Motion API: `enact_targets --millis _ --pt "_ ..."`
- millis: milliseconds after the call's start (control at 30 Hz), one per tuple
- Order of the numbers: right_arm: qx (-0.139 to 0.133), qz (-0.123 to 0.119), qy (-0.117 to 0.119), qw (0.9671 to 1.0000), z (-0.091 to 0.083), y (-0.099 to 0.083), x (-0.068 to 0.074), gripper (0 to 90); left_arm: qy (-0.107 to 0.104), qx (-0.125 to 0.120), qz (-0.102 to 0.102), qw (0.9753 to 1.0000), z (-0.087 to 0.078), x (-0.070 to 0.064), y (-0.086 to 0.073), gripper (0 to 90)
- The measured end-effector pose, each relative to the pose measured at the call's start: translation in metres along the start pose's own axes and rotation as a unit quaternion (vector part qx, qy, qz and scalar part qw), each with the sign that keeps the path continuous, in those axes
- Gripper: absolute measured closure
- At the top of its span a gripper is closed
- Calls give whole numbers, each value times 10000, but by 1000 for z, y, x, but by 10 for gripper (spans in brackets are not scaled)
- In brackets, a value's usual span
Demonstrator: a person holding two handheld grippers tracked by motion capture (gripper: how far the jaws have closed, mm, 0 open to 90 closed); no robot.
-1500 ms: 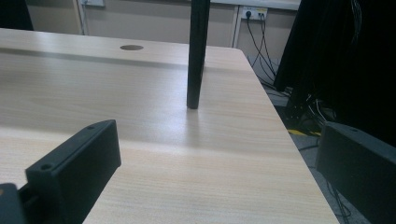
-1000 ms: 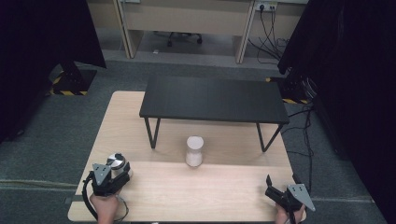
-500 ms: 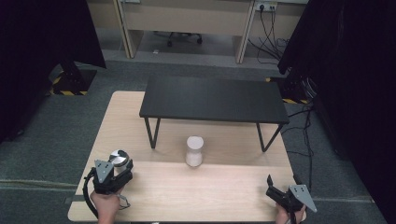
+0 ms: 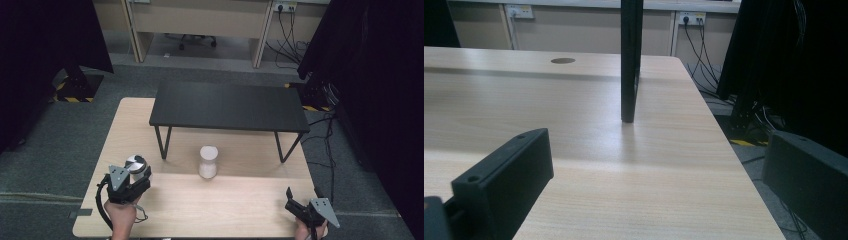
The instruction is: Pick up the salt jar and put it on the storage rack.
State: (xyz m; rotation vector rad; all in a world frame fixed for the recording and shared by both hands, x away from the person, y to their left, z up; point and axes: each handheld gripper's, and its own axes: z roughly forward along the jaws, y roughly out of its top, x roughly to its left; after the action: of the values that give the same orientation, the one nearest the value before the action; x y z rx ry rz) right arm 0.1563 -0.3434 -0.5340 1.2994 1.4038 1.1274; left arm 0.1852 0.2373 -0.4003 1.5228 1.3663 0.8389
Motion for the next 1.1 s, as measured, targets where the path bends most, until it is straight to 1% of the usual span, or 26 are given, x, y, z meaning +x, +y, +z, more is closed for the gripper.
enact_targets --millis 133,233,333,367,400,467,500,533,567,600,667,700,733,800,833,900,1100 --pt "-15 39 5 10000 0 0 0 3 -16 -34 53 10000 0 -8 10 311" --pt "3 71 -9 10000 0 0 0 3 -82 -57 58 9999 0 -12 17 312" --pt "16 17 -3 10000 1 1 0 3 -117 -59 17 9999 -1 -16 21 312" --pt "17 21 0 10000 1 1 0 3 -149 -77 7 9999 -1 -19 25 311" --pt "14 53 4 10000 0 1 0 3 -149 -77 7 9999 -1 -19 25 311" --pt "6 73 10 10000 0 0 0 3 -183 -75 25 9998 -2 -21 29 311" --pt "1 80 11 10000 0 0 0 4 -179 -91 78 9998 -2 -24 33 311" --pt "-1 81 10 10000 0 0 0 3 -182 -91 85 9998 -2 -25 35 311" --pt "-1 82 14 10000 0 0 -1 3 -182 -91 85 9998 -2 -25 35 311" --pt "-3 82 14 10000 0 0 -1 3 -194 -107 119 9997 -3 -27 40 311" --pt "-7 74 18 10000 0 0 -1 3 -197 -109 136 9997 -3 -28 42 311" --pt "-6 83 19 10000 0 0 -1 3 -201 -131 178 9996 -5 -30 47 311" --pt "-6 83 19 10000 0 0 -1 3 -201 -131 178 9996 -5 -30 47 311" --pt "-6 73 27 10000 0 0 -1 3 -207 -145 211 9995 -6 -31 55 311" --pt "-6 73 27 10000 0 0 -1 3 -207 -145 211 9995 -6 -31 55 312" --pt "-25 72 29 10000 0 -1 -1 3 -205 -149 246 9994 -6 -32 61 311" --pt "-39 27 12 10000 0 -1 0 3 -250 -141 292 9992 -5 -34 69 312"
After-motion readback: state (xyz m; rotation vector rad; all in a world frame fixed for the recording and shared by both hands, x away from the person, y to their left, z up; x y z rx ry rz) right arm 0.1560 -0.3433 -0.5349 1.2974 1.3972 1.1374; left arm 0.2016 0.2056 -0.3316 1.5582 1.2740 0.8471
